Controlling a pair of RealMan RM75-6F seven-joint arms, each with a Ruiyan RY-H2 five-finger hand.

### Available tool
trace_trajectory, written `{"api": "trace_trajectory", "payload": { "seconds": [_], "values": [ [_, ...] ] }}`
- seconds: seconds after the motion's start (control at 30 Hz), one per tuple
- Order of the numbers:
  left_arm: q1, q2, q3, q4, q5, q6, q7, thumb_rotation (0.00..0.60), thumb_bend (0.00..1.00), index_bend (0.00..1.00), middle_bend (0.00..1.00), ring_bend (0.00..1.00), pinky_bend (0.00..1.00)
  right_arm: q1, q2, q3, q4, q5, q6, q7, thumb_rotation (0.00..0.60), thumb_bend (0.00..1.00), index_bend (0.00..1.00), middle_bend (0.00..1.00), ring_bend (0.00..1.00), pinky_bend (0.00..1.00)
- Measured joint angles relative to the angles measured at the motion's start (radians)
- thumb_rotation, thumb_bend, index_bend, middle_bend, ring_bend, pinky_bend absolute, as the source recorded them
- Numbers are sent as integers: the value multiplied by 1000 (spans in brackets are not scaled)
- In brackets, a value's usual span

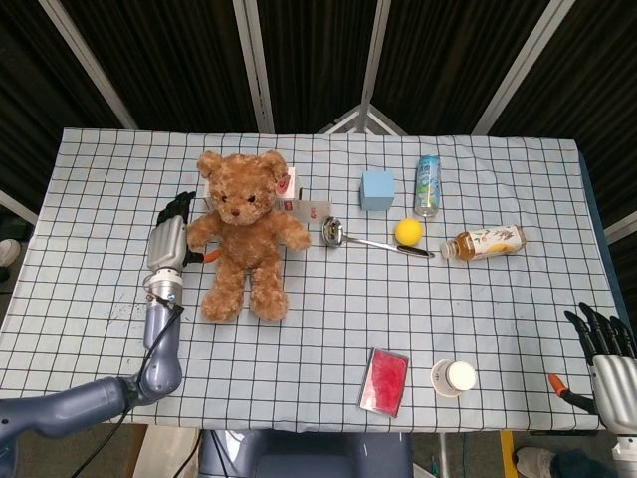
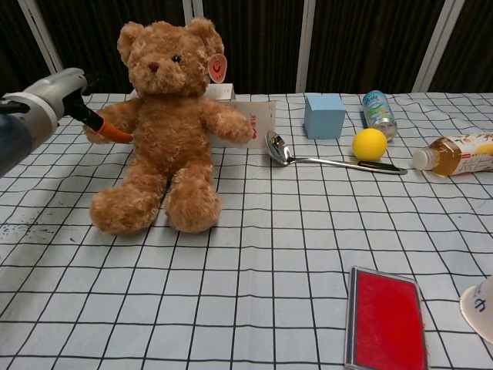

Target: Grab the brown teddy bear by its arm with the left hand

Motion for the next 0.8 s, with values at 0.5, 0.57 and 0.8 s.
{"api": "trace_trajectory", "payload": {
  "seconds": [0.5, 0.57, 0.8],
  "values": [
    [534, 616, 377, -680, 307, 491, 38, 600, 246, 124, 0, 0, 0, -18, 17, -6, -30, -36, 45, 4, 600, 218, 117, 62, 76, 0],
    [605, 636, 420, -649, 364, 551, -27, 600, 256, 123, 0, 0, 0, -19, 17, -6, -30, -37, 47, 1, 600, 217, 117, 61, 76, 0],
    [707, 670, 508, -478, 481, 575, -186, 600, 262, 131, 0, 0, 0, -26, 20, -2, -33, -44, 70, -5, 600, 218, 117, 61, 75, 0]
  ]
}}
